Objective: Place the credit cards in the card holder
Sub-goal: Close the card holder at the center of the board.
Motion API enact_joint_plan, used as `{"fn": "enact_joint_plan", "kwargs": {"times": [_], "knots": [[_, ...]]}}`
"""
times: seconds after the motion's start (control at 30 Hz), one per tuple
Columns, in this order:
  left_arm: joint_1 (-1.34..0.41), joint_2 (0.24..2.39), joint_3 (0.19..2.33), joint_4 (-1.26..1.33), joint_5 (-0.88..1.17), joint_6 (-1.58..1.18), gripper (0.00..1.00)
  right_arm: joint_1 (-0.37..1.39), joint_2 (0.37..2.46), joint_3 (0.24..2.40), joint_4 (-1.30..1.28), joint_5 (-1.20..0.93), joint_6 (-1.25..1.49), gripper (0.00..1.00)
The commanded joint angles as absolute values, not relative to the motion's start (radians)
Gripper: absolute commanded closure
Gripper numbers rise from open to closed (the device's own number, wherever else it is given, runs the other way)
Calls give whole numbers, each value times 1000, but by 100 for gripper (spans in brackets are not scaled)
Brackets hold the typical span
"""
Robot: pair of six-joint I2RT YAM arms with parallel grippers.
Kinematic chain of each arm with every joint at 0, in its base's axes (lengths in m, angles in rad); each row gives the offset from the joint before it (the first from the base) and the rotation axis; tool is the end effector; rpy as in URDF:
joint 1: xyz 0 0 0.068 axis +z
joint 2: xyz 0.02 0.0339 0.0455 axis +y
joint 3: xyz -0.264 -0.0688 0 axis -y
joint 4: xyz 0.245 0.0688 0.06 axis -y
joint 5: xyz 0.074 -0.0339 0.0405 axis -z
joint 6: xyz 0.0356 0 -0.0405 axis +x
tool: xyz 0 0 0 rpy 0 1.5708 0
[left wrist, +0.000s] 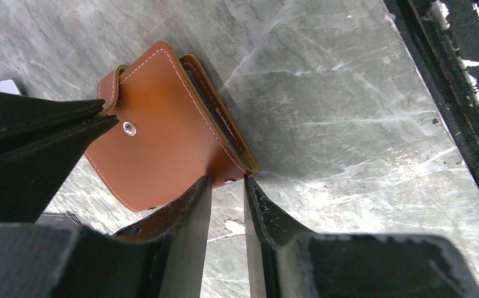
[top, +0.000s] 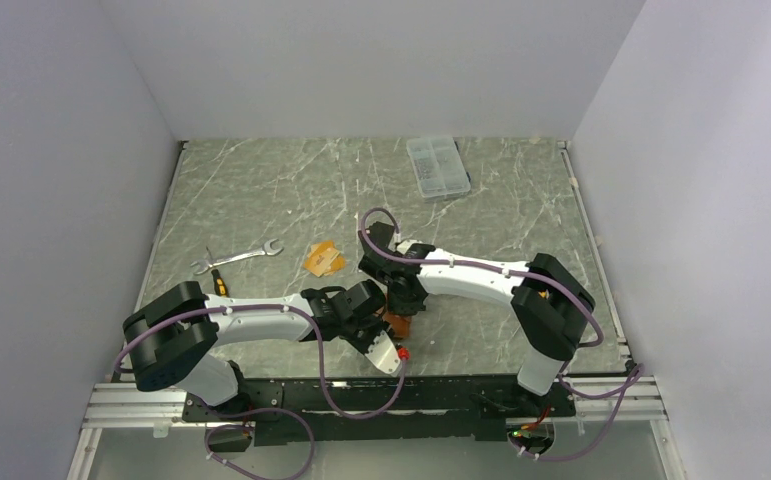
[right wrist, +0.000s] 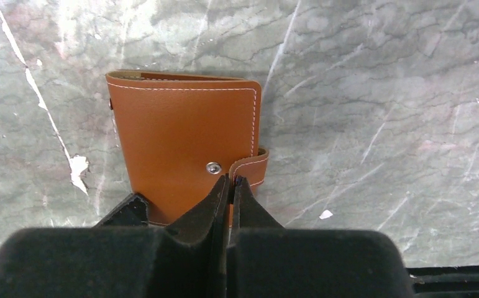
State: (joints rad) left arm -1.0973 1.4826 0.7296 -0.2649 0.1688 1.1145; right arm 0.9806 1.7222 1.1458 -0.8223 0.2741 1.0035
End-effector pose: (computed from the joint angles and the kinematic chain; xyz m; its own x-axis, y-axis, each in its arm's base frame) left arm 0.1195 -0.2464 0.1599 0.6527 0.6668 -0.3597 0.7527 -0.5164 0.4084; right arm 0.1841 0.2576 0.1846 -0.9474 0.0445 -0.3169 0.0465 0.9989 0.0011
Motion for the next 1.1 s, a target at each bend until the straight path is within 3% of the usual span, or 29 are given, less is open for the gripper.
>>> {"fn": "enact_joint_plan", "kwargs": {"times": [0.0, 0.07, 0.27, 0.37, 0.5, 0.67, 1.07], "knots": [[-1098, 1492, 749, -287, 197, 1121, 69, 979, 1728, 1137, -743, 255, 996, 100], [-1098, 1497, 752, -290, 193, 1125, 69, 973, 1728, 1127, -734, 248, 994, 100], [-1097, 1499, 751, -295, 189, 1127, 69, 960, 1693, 1084, -692, 230, 998, 81], [-1097, 1502, 756, -302, 193, 1125, 69, 959, 1681, 1078, -692, 232, 1005, 79], [-1097, 1504, 759, -304, 192, 1124, 69, 959, 1661, 1071, -690, 234, 1018, 80], [-1097, 1507, 756, -303, 189, 1122, 70, 959, 1642, 1069, -698, 236, 1028, 90], [-1098, 1507, 756, -305, 193, 1120, 71, 960, 1633, 1076, -706, 232, 1030, 88]]}}
